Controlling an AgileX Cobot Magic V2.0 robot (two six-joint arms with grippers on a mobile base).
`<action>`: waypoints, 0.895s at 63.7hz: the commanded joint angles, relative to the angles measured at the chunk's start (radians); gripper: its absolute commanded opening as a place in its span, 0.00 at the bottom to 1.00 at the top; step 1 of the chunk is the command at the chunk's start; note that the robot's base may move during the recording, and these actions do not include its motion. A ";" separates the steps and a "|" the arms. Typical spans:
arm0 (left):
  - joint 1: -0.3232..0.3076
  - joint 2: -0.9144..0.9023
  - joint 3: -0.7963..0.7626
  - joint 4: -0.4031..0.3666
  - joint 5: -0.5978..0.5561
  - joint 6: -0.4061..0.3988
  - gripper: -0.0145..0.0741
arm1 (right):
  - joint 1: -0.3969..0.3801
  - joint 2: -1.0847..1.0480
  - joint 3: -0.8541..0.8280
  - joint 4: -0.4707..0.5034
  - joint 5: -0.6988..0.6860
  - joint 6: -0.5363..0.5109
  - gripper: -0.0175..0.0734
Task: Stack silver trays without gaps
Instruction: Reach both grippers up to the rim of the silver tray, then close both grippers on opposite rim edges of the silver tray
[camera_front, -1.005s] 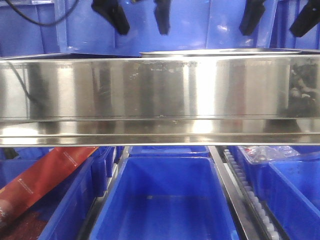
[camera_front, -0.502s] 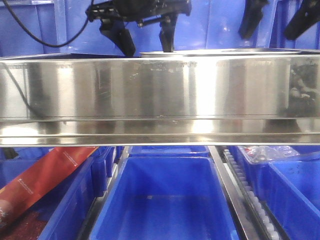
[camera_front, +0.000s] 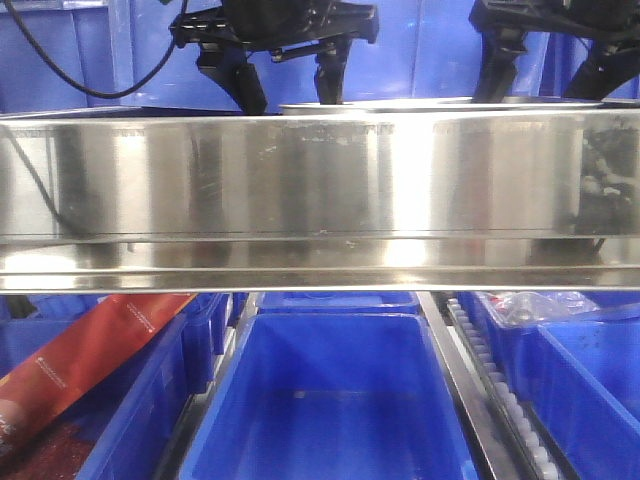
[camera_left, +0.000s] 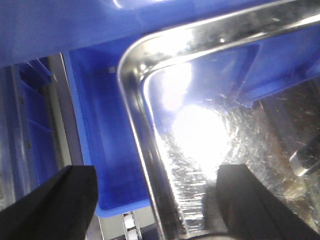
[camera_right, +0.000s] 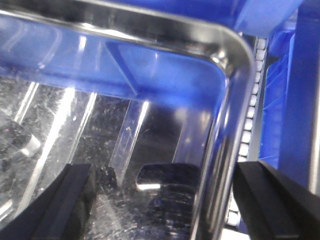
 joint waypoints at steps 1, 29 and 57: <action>-0.003 0.000 -0.005 0.005 -0.003 -0.008 0.59 | 0.002 -0.003 -0.009 -0.004 -0.018 -0.003 0.68; -0.003 0.028 -0.005 -0.041 -0.003 -0.008 0.37 | 0.002 0.002 -0.009 -0.008 -0.001 -0.003 0.23; -0.003 0.026 -0.005 0.018 0.004 -0.008 0.14 | 0.002 0.002 -0.009 -0.010 -0.016 -0.003 0.12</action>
